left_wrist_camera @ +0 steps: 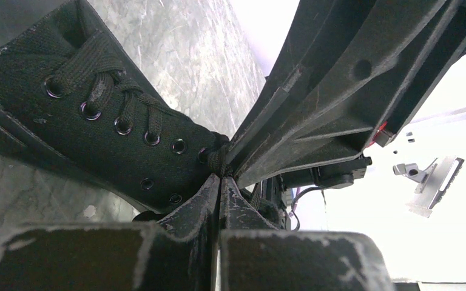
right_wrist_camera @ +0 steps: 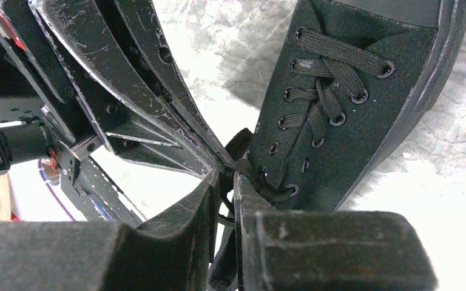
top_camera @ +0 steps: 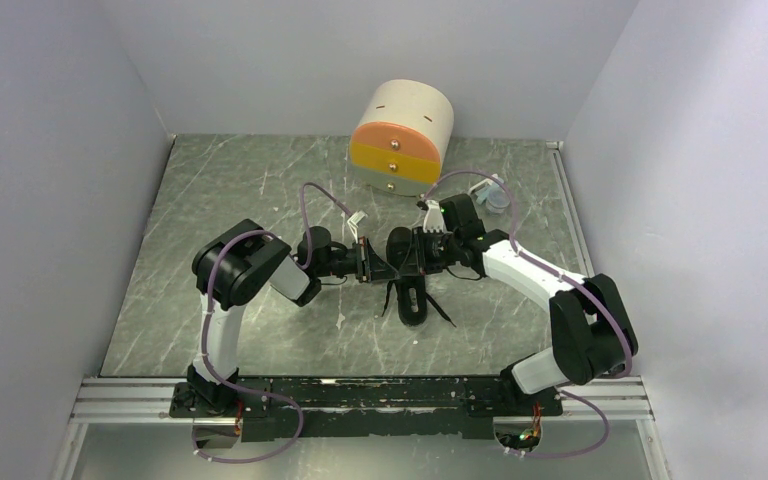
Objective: Tie the shoes
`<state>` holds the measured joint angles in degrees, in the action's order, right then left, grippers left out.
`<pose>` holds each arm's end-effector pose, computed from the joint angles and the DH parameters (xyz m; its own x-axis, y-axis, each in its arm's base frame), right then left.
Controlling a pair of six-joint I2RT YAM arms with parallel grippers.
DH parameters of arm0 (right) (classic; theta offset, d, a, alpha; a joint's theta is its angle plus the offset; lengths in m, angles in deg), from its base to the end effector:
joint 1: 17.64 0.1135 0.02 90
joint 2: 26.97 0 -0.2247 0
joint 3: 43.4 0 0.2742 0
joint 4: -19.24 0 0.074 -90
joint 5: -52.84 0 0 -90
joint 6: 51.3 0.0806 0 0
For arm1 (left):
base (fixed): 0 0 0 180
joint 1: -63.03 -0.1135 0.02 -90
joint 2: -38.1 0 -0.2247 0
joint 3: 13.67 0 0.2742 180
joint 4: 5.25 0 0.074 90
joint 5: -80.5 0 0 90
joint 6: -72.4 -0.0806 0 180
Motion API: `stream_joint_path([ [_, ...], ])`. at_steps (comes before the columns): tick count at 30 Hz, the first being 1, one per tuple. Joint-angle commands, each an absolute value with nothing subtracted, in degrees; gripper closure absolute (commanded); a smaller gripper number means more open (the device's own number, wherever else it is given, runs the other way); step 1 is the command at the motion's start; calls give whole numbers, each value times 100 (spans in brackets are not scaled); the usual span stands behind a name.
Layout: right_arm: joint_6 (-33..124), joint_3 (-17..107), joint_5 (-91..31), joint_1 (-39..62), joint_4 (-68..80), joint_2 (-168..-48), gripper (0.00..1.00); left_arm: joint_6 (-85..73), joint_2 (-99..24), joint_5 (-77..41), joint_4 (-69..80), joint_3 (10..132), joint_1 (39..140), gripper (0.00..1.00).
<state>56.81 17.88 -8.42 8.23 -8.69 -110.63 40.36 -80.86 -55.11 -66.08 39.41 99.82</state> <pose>0.2900 0.1837 0.1211 -0.8629 -0.1155 -0.4920 -0.4110 0.7269 0.5502 0.2624 -0.2681 0.0484 -0.8757 -0.0856 -0.4751 0.4649 0.1157 -0.8778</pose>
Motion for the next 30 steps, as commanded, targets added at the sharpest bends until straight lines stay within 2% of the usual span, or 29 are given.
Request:
stream_joint_path([
  [1,5756,1718,-1033,848,-635,-11081,87,4117,-8074,-5670,-7521,4019,9956,95],
  [5,5761,1734,-1052,853,-590,-11036,100,4083,-8034,-5718,-7444,4028,9952,95],
  [6,5784,1709,-1052,847,-538,-10985,100,4050,-8003,-5730,-7385,4028,9944,93],
  [12,5979,1551,-1091,845,-351,-10782,100,3257,-7358,-5621,-6073,3939,9937,62],
  [13,5998,1529,-1110,840,-346,-10780,100,3071,-7217,-5580,-5756,3921,9936,50],
  [14,6013,1513,-1130,844,-335,-10768,100,2890,-7069,-5528,-5459,3902,9927,44],
  [19,6019,1470,-1149,833,-300,-10731,100,2269,-6372,-5177,-4322,3648,9886,37],
  [26,6032,1460,-1159,821,-276,-10766,100,1637,-5546,-4379,-2729,3558,10262,36],
  [30,6054,1440,-1147,818,-228,-10722,100,1949,-5739,-4229,-2886,3585,10672,33],
])
